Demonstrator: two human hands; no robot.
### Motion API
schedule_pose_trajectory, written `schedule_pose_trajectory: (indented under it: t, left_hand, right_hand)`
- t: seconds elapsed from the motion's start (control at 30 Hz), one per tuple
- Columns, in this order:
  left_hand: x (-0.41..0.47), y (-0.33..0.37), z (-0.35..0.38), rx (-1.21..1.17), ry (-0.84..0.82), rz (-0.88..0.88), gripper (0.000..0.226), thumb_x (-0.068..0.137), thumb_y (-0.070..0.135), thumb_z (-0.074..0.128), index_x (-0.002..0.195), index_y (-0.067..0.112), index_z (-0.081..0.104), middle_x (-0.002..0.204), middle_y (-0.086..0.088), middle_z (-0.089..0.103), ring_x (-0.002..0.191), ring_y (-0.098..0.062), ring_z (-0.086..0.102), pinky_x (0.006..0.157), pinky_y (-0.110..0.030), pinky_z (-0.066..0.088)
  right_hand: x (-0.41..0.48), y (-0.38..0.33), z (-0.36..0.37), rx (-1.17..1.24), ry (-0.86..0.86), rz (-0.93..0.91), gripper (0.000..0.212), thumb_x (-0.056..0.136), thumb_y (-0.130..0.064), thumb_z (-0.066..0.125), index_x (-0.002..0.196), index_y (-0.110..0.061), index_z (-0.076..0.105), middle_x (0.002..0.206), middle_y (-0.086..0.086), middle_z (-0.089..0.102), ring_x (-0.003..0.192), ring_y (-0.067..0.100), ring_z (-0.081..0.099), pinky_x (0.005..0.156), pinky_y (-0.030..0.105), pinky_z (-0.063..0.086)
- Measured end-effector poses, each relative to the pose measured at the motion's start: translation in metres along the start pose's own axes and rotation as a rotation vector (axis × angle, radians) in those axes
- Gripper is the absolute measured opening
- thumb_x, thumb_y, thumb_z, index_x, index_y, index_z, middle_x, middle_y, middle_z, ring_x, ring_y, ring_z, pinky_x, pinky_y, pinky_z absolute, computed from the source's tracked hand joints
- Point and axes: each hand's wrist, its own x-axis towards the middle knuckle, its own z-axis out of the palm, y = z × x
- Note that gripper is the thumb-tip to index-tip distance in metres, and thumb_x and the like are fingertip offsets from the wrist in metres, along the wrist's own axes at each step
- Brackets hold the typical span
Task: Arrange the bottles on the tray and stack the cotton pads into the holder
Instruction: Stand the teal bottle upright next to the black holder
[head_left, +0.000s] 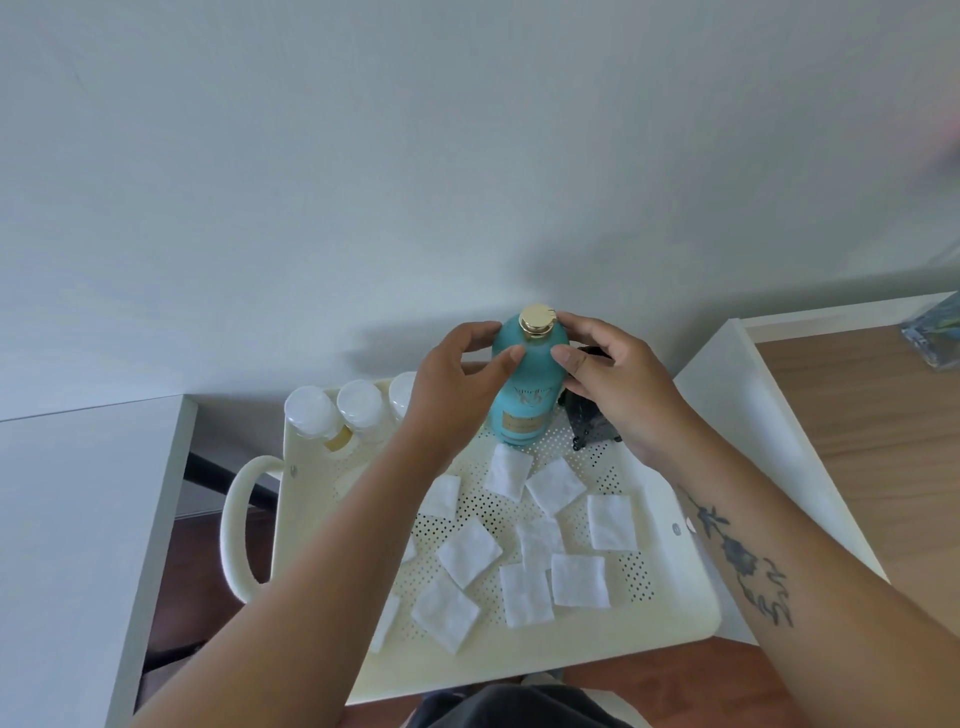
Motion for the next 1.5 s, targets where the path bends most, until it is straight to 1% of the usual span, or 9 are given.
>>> schedule_pose_trajectory:
  t: [0.5,0.67,0.8,0.87,0.93,1.07,1.17,1.3,1.5]
  left_hand:
    - [-0.009,-0.003,0.002,0.032,0.070,0.001,0.031,0.085,0.046,0.069,0.112,0.034,0.062,0.110,0.024,0.066,0.085,0.011,0.065,0.063,-0.011,0.047]
    - [-0.022,-0.017,-0.016,0.006,0.192,-0.011,0.008,0.088,0.037,0.068,0.095,0.036,0.065,0.094,0.012,0.070,0.082,-0.012,0.071,0.073,-0.033,0.060]
    - [-0.042,-0.035,-0.036,0.016,0.240,-0.056,0.002,0.090,0.031,0.067,0.088,0.030,0.066,0.082,0.007,0.072,0.074,-0.013,0.071,0.070,-0.033,0.059]
    - [-0.054,-0.047,-0.045,0.028,0.265,-0.104,0.004,0.091,0.028,0.066,0.088,0.025,0.066,0.081,0.004,0.072,0.073,-0.017,0.069,0.064,-0.024,0.056]
    - [-0.066,-0.061,-0.053,0.070,0.288,-0.165,0.006,0.091,0.028,0.066,0.088,0.023,0.066,0.080,0.003,0.070,0.074,-0.018,0.068,0.060,-0.019,0.053]
    - [-0.091,-0.094,-0.065,0.221,0.325,-0.313,0.004,0.091,0.033,0.065,0.088,0.030,0.064,0.079,0.009,0.068,0.070,-0.007,0.063,0.055,-0.015,0.040]
    - [-0.101,-0.119,-0.068,0.316,0.318,-0.372,0.011,0.093,0.032,0.062,0.102,0.026,0.063,0.094,0.010,0.066,0.075,-0.003,0.060,0.060,-0.019,0.042]
    - [-0.097,-0.138,-0.067,0.404,0.335,-0.355,0.030,0.096,0.029,0.056,0.124,0.020,0.055,0.123,0.007,0.056,0.092,-0.012,0.061,0.078,-0.027,0.045]
    - [-0.070,-0.145,-0.074,0.651,0.234,-0.371,0.040,0.101,0.023,0.043,0.141,0.019,0.042,0.147,0.008,0.040,0.106,-0.025,0.061,0.074,-0.037,0.048]
  right_hand:
    - [-0.008,0.000,-0.001,-0.014,0.091,-0.043,0.026,0.088,-0.032,0.064,0.113,-0.036,0.069,0.111,-0.009,0.071,0.105,0.009,0.067,0.098,0.043,0.052]
    - [-0.041,-0.003,0.007,-0.072,0.267,-0.213,0.010,0.092,-0.027,0.061,0.096,-0.024,0.069,0.089,-0.001,0.070,0.087,0.018,0.069,0.080,0.045,0.059]
    - [-0.067,0.016,0.019,-0.177,0.157,-0.238,0.009,0.091,-0.024,0.063,0.084,-0.019,0.065,0.073,-0.005,0.066,0.070,0.017,0.065,0.066,0.038,0.058]
    - [-0.073,0.032,0.029,-0.251,0.082,-0.220,0.008,0.090,-0.020,0.065,0.082,-0.019,0.065,0.071,-0.009,0.065,0.069,0.009,0.062,0.063,0.024,0.054]
    - [-0.076,0.050,0.042,-0.335,0.000,-0.178,0.005,0.088,-0.022,0.066,0.083,-0.022,0.065,0.072,-0.011,0.064,0.073,0.005,0.061,0.062,0.011,0.045]
    - [-0.077,0.087,0.068,-0.508,-0.155,-0.083,0.005,0.090,-0.030,0.062,0.094,-0.030,0.064,0.088,-0.016,0.060,0.084,-0.002,0.055,0.066,0.009,0.041]
    - [-0.072,0.101,0.089,-0.633,-0.222,-0.094,0.009,0.093,-0.030,0.059,0.101,-0.028,0.063,0.097,-0.017,0.058,0.081,-0.005,0.052,0.066,0.018,0.041]
    - [-0.059,0.104,0.116,-0.794,-0.235,-0.133,0.027,0.095,-0.029,0.056,0.120,-0.020,0.060,0.117,-0.006,0.058,0.088,0.016,0.062,0.071,0.034,0.050]
    - [-0.038,0.108,0.137,-0.975,-0.279,-0.155,0.035,0.097,-0.033,0.051,0.130,-0.019,0.053,0.129,-0.002,0.051,0.094,0.025,0.064,0.068,0.033,0.047]
